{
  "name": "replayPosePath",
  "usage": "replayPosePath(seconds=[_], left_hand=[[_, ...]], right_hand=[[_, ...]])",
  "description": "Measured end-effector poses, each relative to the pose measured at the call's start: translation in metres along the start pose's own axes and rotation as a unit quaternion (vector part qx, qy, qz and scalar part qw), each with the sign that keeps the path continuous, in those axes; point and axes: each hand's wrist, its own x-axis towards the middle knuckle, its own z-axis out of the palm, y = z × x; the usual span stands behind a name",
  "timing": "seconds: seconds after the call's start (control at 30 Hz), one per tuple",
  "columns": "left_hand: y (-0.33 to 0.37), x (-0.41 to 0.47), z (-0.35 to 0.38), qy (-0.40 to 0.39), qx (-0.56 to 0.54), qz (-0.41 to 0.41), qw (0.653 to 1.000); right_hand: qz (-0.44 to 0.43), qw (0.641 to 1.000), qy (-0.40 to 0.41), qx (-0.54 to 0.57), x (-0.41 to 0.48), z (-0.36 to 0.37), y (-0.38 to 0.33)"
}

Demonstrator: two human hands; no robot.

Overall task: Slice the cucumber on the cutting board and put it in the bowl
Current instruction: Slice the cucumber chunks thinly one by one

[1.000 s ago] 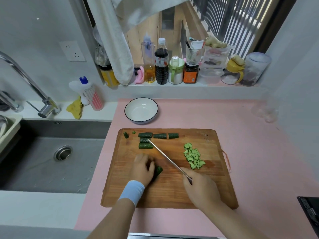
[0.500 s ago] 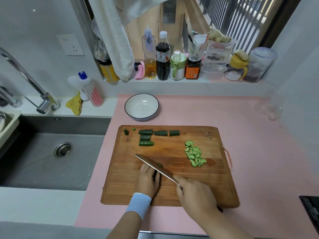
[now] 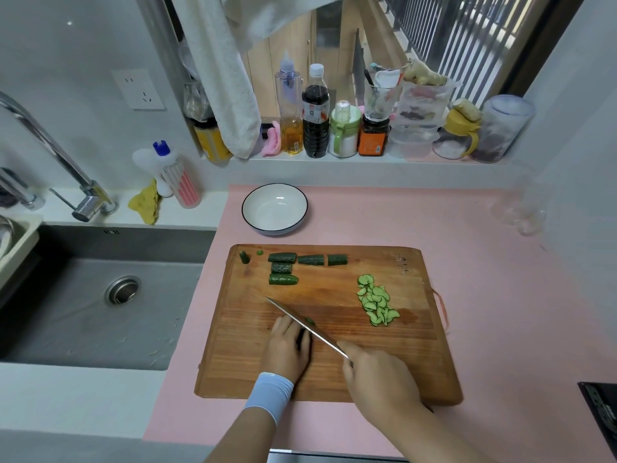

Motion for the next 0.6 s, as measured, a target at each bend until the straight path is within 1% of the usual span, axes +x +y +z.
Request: replayPosePath(seconds=[0.4, 0.6], left_hand=[[-0.002, 0.0, 0.002, 0.013, 0.014, 0.009, 1.0], [-0.001, -0.004, 0.002, 0.015, 0.025, 0.004, 1.0]], right_hand=[[0.012, 0.998, -0.043, 0.046, 0.02, 0.008, -0.001], [0.009, 0.998, -0.039, 0.038, 0.017, 0.011, -0.004]])
